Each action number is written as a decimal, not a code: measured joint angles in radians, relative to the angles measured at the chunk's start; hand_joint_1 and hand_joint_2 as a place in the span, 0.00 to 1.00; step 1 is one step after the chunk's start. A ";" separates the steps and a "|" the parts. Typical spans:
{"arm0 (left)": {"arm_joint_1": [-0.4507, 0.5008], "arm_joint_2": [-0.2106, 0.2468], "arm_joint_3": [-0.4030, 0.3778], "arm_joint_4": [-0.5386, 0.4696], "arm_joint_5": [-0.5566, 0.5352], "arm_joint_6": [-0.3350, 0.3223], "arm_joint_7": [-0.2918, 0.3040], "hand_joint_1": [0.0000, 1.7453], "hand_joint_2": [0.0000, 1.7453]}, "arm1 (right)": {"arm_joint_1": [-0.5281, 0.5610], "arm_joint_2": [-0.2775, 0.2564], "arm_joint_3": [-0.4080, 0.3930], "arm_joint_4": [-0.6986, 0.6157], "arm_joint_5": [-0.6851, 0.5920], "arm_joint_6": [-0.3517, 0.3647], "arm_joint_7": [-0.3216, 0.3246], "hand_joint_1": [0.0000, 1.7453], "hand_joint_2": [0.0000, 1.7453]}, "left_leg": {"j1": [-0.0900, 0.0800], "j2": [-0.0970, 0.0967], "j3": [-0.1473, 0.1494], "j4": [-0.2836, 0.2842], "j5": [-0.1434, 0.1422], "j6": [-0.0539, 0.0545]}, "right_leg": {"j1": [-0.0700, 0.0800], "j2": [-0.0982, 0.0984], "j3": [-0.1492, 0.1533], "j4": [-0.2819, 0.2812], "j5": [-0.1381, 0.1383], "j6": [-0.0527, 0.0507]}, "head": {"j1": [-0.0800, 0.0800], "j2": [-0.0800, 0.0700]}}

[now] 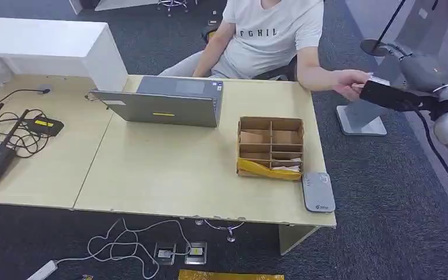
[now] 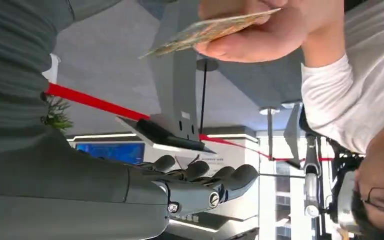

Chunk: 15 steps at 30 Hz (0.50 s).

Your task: Pass the card to the sensor for recognition and then transmit it.

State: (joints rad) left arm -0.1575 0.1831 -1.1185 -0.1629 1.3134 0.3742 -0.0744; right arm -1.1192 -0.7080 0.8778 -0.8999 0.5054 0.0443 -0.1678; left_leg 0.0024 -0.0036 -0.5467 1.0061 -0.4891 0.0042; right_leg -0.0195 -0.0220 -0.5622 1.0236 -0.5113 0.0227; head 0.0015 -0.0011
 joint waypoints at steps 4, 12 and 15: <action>0.000 0.001 -0.002 0.000 -0.008 -0.002 0.001 0.00 0.00 | 0.024 -0.009 -0.019 -0.021 -0.002 0.011 0.013 0.61 1.00 | 0.000 0.000 0.000 0.000 0.000 0.000 | 0.000 0.000 0.000 0.000 0.000 0.000 | 0.000 0.000; 0.001 0.003 -0.010 0.000 -0.008 0.000 0.003 0.00 0.00 | 0.063 -0.031 -0.050 -0.070 -0.011 0.022 0.029 1.00 1.00 | 0.000 0.001 0.000 0.000 0.000 0.000 | 0.000 0.001 0.000 0.000 0.000 0.000 | 0.000 0.000; 0.001 0.003 -0.010 0.000 -0.008 0.000 0.003 0.00 0.00 | 0.081 -0.035 -0.068 -0.087 0.000 0.036 0.033 1.00 1.00 | 0.000 0.001 0.000 0.000 0.000 0.000 | 0.000 0.001 0.000 0.000 0.000 0.000 | 0.000 0.000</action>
State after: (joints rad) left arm -0.1568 0.1858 -1.1288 -0.1629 1.3058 0.3746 -0.0713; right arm -1.0386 -0.7431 0.8102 -0.9873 0.5051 0.0805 -0.1350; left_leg 0.0025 -0.0031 -0.5464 1.0061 -0.4891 0.0042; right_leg -0.0195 -0.0211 -0.5622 1.0236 -0.5113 0.0226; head 0.0011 -0.0011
